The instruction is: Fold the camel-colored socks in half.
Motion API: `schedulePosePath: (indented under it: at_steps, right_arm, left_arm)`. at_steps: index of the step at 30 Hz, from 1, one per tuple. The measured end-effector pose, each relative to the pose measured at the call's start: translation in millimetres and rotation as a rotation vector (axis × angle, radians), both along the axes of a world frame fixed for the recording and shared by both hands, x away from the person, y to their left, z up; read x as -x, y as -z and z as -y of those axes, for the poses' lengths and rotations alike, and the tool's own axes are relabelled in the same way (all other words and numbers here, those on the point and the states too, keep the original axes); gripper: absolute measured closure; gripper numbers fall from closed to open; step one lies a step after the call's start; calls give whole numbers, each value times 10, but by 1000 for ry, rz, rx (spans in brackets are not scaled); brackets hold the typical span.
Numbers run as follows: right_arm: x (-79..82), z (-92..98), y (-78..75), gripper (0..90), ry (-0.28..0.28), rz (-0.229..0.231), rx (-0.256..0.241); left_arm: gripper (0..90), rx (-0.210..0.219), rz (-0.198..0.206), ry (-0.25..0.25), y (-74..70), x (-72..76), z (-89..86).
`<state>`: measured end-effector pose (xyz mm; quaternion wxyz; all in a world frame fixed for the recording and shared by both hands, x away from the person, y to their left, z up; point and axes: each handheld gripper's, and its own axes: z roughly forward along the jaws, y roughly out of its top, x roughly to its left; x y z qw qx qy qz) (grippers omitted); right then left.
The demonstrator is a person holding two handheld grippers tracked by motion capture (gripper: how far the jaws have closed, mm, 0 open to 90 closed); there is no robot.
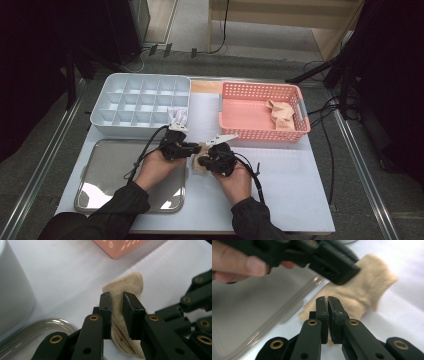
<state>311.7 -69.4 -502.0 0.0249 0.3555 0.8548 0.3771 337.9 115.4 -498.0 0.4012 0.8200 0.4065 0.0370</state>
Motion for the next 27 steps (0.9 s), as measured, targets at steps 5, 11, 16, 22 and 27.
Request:
schedulePosePath:
  at_steps: [5, 11, 16, 22, 27]
  right_arm:
    - [61, 7, 6, 888, -3, -25, -10]
    - [88, 65, 45, 888, 10, -33, -22]
    - [111, 70, 74, 896, 14, -35, -20]
    - [128, 53, 123, 900, -1, -39, 0]
    - [118, 65, 135, 900, 1, -39, -14]
  left_arm:
    - [786, -2, -3, 5, 30, -19, 21]
    - [787, -9, -15, 4, 72, -50, 34]
    - [789, -12, -23, 7, 92, -73, 45]
    - [797, -18, -32, 7, 114, -95, 51]
    - [801, -12, -29, 6, 140, -106, 56]
